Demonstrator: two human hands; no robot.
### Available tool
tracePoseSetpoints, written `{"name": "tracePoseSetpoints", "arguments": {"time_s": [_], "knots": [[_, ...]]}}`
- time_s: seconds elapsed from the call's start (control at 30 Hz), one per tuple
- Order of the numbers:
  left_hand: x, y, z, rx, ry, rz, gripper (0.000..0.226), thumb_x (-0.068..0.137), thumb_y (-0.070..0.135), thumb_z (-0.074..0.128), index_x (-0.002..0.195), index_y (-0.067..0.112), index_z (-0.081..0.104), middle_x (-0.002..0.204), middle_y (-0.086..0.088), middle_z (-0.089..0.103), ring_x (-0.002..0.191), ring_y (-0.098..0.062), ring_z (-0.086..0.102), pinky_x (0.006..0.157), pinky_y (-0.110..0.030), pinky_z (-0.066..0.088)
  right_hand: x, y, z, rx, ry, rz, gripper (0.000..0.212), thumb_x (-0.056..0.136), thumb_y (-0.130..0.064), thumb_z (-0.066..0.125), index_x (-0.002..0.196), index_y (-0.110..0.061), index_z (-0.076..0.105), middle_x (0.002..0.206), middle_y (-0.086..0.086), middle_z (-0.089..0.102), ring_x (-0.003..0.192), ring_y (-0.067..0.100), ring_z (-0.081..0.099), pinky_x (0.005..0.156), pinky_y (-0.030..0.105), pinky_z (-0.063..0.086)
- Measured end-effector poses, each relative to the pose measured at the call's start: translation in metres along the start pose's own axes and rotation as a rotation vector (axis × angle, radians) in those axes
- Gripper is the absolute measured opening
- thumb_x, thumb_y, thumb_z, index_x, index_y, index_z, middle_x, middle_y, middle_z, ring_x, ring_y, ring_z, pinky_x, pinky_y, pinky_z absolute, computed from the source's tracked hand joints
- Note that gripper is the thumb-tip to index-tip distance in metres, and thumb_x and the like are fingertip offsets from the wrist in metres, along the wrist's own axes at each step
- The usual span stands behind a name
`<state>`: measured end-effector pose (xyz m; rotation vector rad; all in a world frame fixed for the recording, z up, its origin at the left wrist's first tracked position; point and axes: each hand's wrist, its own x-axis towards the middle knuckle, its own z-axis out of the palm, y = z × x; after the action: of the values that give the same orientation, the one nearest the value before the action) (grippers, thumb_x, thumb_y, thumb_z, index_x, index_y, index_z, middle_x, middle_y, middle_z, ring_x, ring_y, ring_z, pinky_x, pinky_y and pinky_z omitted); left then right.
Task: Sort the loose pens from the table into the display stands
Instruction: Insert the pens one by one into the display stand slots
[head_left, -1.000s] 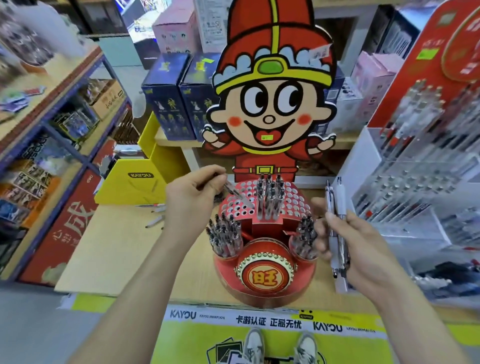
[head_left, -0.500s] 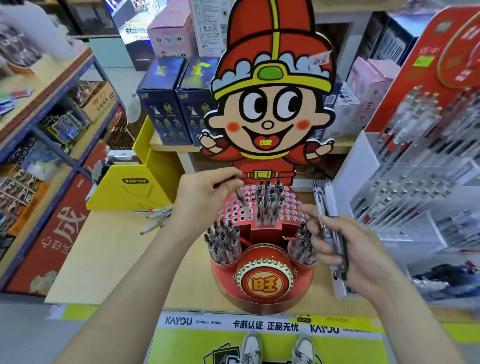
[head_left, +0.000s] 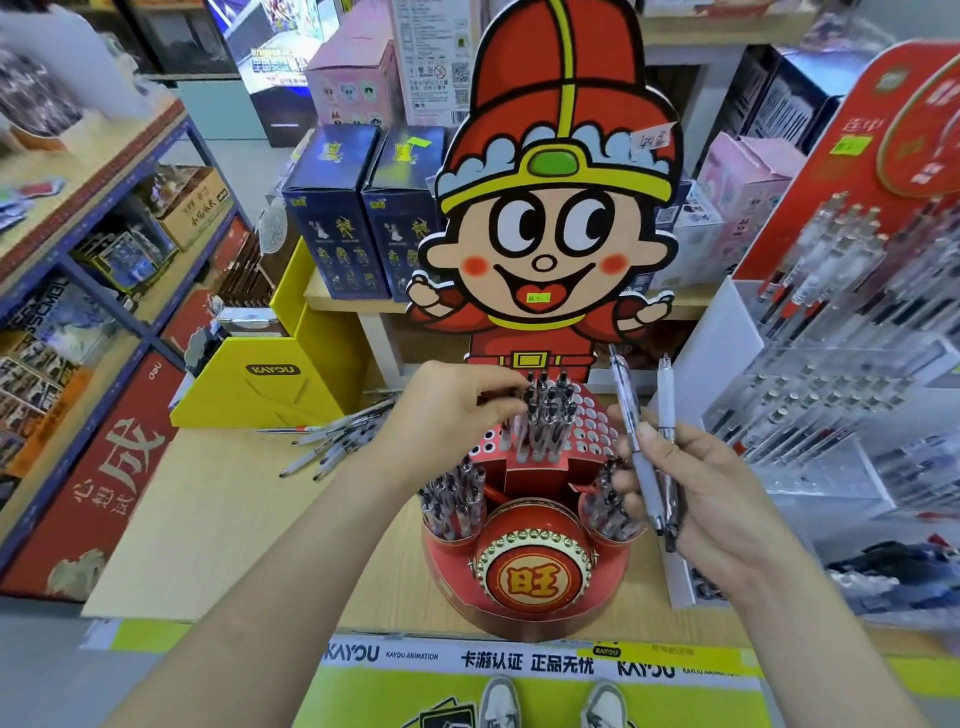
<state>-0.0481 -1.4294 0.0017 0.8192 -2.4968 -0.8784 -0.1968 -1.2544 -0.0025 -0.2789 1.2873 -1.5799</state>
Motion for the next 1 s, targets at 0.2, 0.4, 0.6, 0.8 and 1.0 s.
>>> {"name": "tracePoseSetpoints", "arguments": {"time_s": [0.2,0.4,0.6,0.8,1.0], "knots": [[-0.001,-0.003,0.004,-0.042,-0.011,-0.074,0.026,0.084,0.026,0.072,0.109,0.02,0.073,0.095,0.011,0.07,0.089,-0.003,0.065,0.084,-0.02,0.053,0.004,-0.001,-0.003,-0.031,0.041,-0.016,0.019,0.092,-0.015,0.055,0.105,-0.003,0.062,0.071,0.01,0.057,0.041,0.011,0.039,0.032,0.017,0.027],[0.008,-0.006,0.001,-0.073,-0.054,-0.13,0.025,0.082,0.029,0.075,0.106,0.024,0.074,0.09,0.014,0.069,0.087,0.004,0.063,0.078,-0.008,0.049,0.0,-0.006,-0.005,0.044,-0.027,0.011,0.037,0.082,-0.008,0.058,0.118,0.0,0.06,0.079,0.014,0.06,0.059,0.018,0.057,0.045,0.022,0.05],[-0.001,0.005,-0.018,-0.282,0.163,-0.188,0.017,0.09,0.026,0.064,0.106,0.027,0.071,0.091,0.015,0.072,0.085,0.002,0.064,0.079,-0.023,0.054,-0.003,-0.007,-0.003,0.014,-0.108,-0.052,0.032,0.074,-0.023,0.074,0.103,-0.01,0.069,0.077,0.013,0.061,0.045,0.014,0.047,0.036,0.019,0.035],[-0.004,0.061,-0.019,-0.669,-0.036,-0.191,0.02,0.089,0.023,0.064,0.107,0.017,0.069,0.078,-0.001,0.072,0.065,-0.013,0.061,0.063,-0.024,0.055,-0.006,-0.009,0.01,-0.083,-0.189,-0.108,0.026,0.077,-0.021,0.068,0.1,-0.01,0.07,0.071,0.01,0.061,0.04,0.012,0.042,0.034,0.017,0.029],[-0.005,0.064,-0.008,-0.959,0.021,-0.224,0.011,0.09,0.008,0.06,0.096,0.002,0.068,0.087,-0.017,0.073,0.066,-0.017,0.06,0.061,-0.023,0.053,-0.013,-0.011,0.013,-0.163,-0.212,-0.08,0.034,0.087,-0.03,0.053,0.106,-0.004,0.064,0.074,0.012,0.06,0.038,0.011,0.038,0.034,0.016,0.022]]}}
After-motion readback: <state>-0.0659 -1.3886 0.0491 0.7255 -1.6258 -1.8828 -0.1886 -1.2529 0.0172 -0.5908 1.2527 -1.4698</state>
